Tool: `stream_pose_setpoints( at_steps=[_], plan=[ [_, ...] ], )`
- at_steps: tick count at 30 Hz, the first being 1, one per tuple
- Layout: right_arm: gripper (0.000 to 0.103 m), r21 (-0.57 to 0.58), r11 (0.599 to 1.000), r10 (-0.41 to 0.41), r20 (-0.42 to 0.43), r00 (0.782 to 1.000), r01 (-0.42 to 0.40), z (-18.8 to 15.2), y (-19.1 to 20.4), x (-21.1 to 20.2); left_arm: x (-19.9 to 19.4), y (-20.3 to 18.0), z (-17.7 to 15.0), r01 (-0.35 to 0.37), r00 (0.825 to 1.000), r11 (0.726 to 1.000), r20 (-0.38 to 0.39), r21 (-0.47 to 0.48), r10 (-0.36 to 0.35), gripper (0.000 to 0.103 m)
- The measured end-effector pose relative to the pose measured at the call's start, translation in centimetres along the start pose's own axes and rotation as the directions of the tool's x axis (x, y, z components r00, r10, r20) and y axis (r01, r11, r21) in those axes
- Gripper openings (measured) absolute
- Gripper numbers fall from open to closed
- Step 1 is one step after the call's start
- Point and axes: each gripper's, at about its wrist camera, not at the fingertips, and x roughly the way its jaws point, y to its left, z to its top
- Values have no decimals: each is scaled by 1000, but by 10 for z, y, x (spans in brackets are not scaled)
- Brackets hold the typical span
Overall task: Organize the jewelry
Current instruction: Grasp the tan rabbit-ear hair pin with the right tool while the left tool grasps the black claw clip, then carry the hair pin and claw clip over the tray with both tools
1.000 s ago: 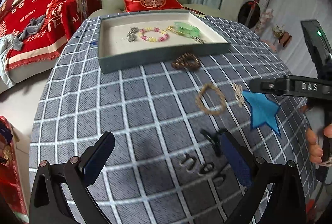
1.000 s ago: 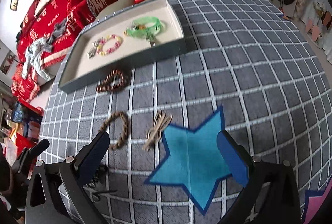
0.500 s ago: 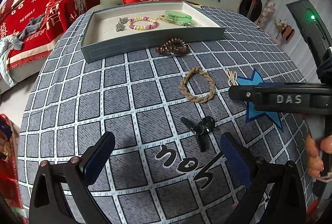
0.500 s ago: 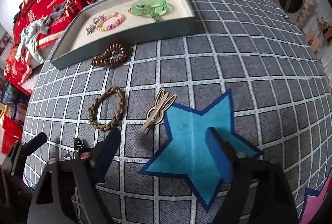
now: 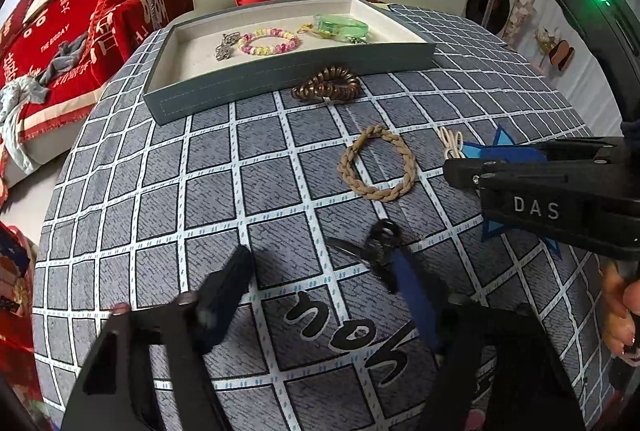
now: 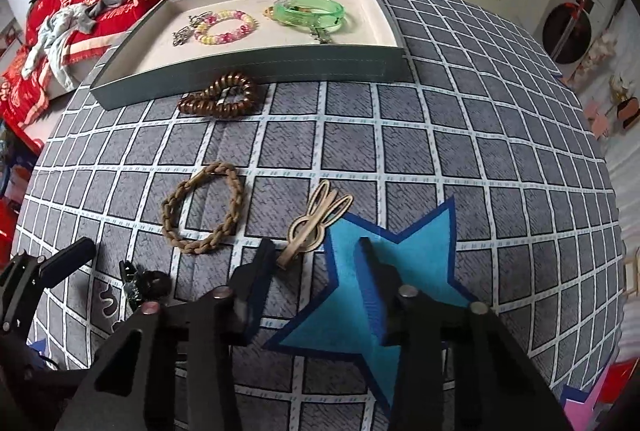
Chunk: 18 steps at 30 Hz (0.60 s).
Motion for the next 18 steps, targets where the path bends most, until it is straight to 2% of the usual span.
stream_pose_setpoints(
  at_steps=[1,2,4,5,7,10,18],
  plan=[
    [34,-4,1000,2,-1,1000,-2,0,1,0,-1,-1,0,-3,1000,1000,1,9,3,68],
    [27,-8,1000,4,-1,1000,-4,0,2,-1,-1,-2,1,1,1000,1000,1,14,-1,66],
    [16,-12,1000,7,-1,1000,-7,0,5,-1,-2,-2,2,18,1000,1000,6,20,-18,42],
    [11,-13,1000,8,-1,1000,-8,0,6,-1,-2,-2,2,24,1000,999,4,21,-24,39],
    [11,-13,1000,9,1,1000,-9,1,7,0,-2,0,2,54,999,998,-1,15,-54,22],
    [10,-1,1000,21,4,1000,-21,-1,5,-2,-6,5,2,113,994,994,7,-13,-113,21],
    [10,59,996,63,38,997,-66,-5,-10,-16,-18,13,5,149,988,989,39,-26,-148,21]
  ],
)
